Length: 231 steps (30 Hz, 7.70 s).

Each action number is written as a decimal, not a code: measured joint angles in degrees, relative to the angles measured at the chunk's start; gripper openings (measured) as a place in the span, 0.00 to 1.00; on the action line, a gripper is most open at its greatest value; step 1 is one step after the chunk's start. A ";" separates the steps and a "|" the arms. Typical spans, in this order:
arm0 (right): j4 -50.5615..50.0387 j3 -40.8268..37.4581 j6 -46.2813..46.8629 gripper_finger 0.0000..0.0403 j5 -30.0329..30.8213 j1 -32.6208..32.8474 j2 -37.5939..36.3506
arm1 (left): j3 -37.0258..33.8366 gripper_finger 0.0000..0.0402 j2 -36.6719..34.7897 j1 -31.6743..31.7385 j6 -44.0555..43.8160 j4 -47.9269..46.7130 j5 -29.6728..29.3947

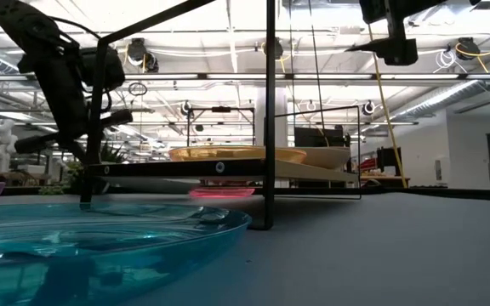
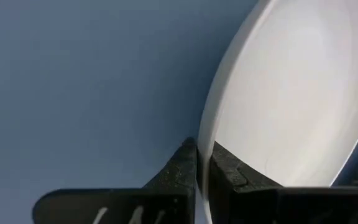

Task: Place and stack plates onto a shelf
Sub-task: Stack the light gray plate on top of the light pink plate on the shelf

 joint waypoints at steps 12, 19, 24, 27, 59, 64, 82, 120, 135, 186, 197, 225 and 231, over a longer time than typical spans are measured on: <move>0.04 0.00 -0.49 0.94 -0.69 0.00 0.00 | 0.00 0.03 -8.08 -0.50 0.24 0.33 -0.02; 0.04 0.00 0.42 0.94 -1.57 0.00 0.00 | 0.00 0.03 -11.99 -2.72 -1.41 2.21 0.56; 0.02 0.00 0.16 0.94 -1.57 0.00 -0.01 | 0.00 0.03 -13.19 -5.34 -2.90 3.98 1.07; 0.02 0.00 0.07 0.94 -1.71 0.00 -0.02 | 0.02 0.03 -13.22 -7.10 -4.45 6.77 1.09; 0.05 0.00 0.65 0.94 -4.50 -0.04 -0.04 | 22.04 0.03 -12.96 -15.69 -6.96 1.33 -10.06; 0.18 0.00 7.21 0.94 -1.33 -0.04 -0.04 | 25.62 0.03 -12.96 -15.69 -5.54 -2.80 -10.12; 4.79 0.28 24.09 0.94 16.94 1.51 0.04 | 26.49 0.03 -5.85 -17.04 3.70 -4.93 -8.06; -10.23 11.56 7.74 0.55 13.18 -2.91 17.24 | 26.38 0.03 15.37 -23.63 6.52 11.03 -6.25; -8.90 11.56 0.27 0.41 13.22 -5.32 22.16 | 26.38 0.03 15.61 -23.61 6.71 11.00 -9.62; -21.79 11.50 1.50 0.00 11.28 -8.01 18.55 | 26.49 0.77 14.48 -28.24 9.99 26.68 -12.37; -26.77 11.50 5.93 0.00 12.68 -8.00 14.87 | 26.43 0.77 12.70 -25.55 14.39 25.77 -11.56; -15.62 1.68 24.54 0.00 13.24 -6.43 17.18 | 26.43 0.77 12.70 -24.66 16.88 23.43 -9.46; -15.82 -0.23 26.05 0.00 13.29 -7.07 17.16 | 26.43 0.77 12.70 -24.66 16.98 21.96 -9.49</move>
